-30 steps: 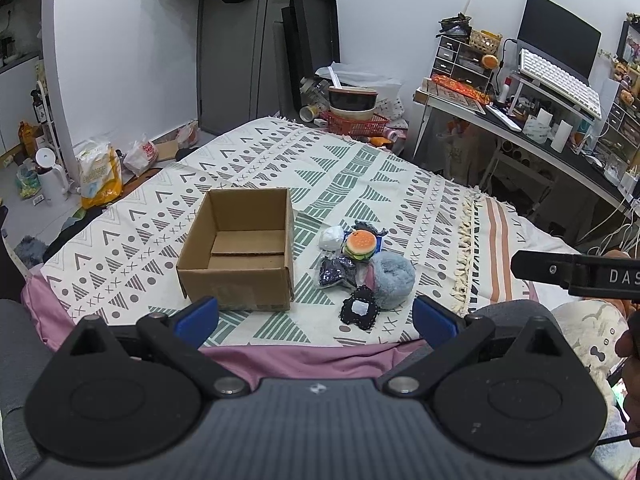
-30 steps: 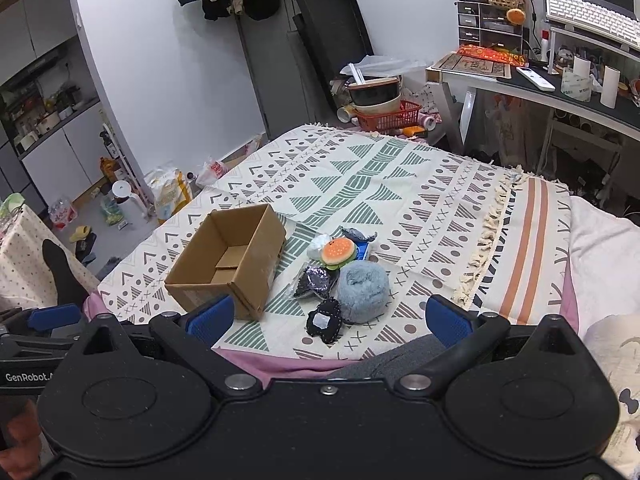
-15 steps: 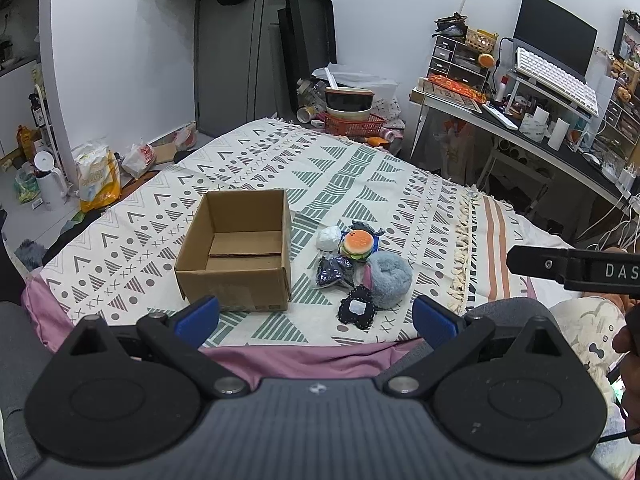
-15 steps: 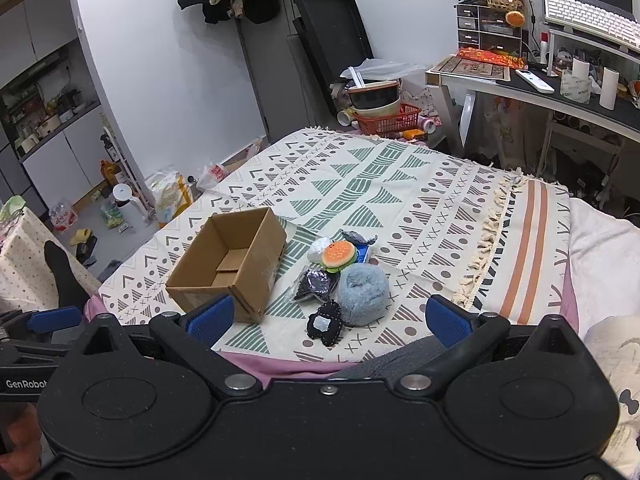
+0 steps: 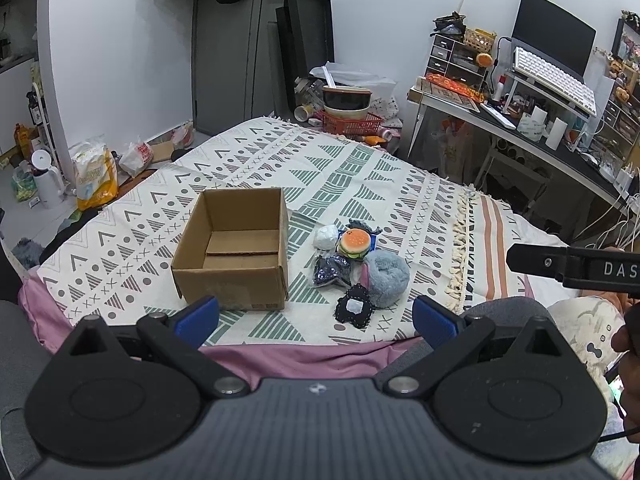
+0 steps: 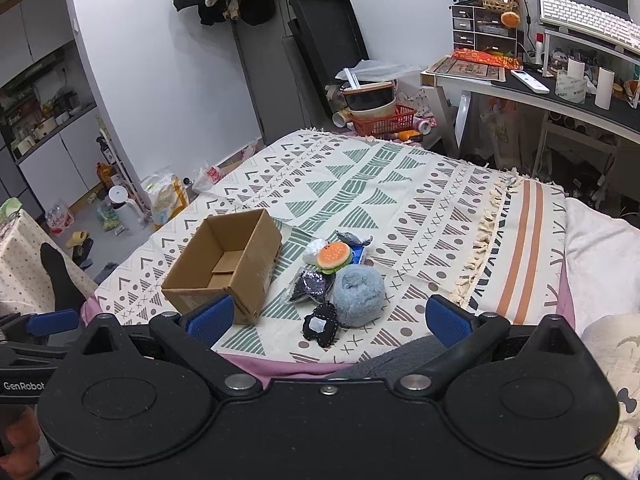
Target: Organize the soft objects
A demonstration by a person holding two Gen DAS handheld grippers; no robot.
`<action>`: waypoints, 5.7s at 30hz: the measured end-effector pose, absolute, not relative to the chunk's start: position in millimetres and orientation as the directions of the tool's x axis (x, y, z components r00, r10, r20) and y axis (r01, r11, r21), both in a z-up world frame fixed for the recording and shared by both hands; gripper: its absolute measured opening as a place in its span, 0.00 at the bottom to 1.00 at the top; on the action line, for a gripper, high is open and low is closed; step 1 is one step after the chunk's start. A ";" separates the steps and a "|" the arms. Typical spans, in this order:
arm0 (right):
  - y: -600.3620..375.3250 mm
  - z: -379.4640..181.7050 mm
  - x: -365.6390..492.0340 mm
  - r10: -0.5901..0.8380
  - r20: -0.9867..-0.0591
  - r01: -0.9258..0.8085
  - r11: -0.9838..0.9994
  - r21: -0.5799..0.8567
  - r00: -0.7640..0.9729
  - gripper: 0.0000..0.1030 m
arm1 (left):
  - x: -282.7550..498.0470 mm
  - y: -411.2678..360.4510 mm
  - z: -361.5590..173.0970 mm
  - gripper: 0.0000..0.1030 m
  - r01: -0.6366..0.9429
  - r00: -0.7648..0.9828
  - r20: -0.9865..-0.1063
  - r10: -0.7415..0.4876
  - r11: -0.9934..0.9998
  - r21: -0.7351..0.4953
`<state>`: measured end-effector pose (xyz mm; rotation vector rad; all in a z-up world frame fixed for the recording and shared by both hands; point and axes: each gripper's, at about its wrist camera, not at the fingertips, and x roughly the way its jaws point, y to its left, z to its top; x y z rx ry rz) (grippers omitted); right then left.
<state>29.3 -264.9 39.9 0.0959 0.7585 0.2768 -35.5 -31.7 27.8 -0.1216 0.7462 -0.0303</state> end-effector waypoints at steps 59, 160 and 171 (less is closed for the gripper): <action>-308.9 -102.7 183.6 0.382 -0.762 -0.004 0.895 0.446 0.523 0.68 | 137.1 -60.7 -73.4 0.66 -0.059 0.638 -0.746 -0.188 0.955 -0.291; -115.4 -76.0 215.9 0.558 -0.672 -0.146 0.810 0.567 0.487 0.26 | 165.2 100.8 -79.9 0.18 -0.179 0.655 -0.667 -0.356 0.784 -0.595; -64.9 -100.4 224.6 0.537 -0.707 -0.162 0.834 0.528 0.460 0.27 | 168.7 144.5 -113.8 0.18 -0.242 0.661 -0.675 -0.329 0.758 -0.606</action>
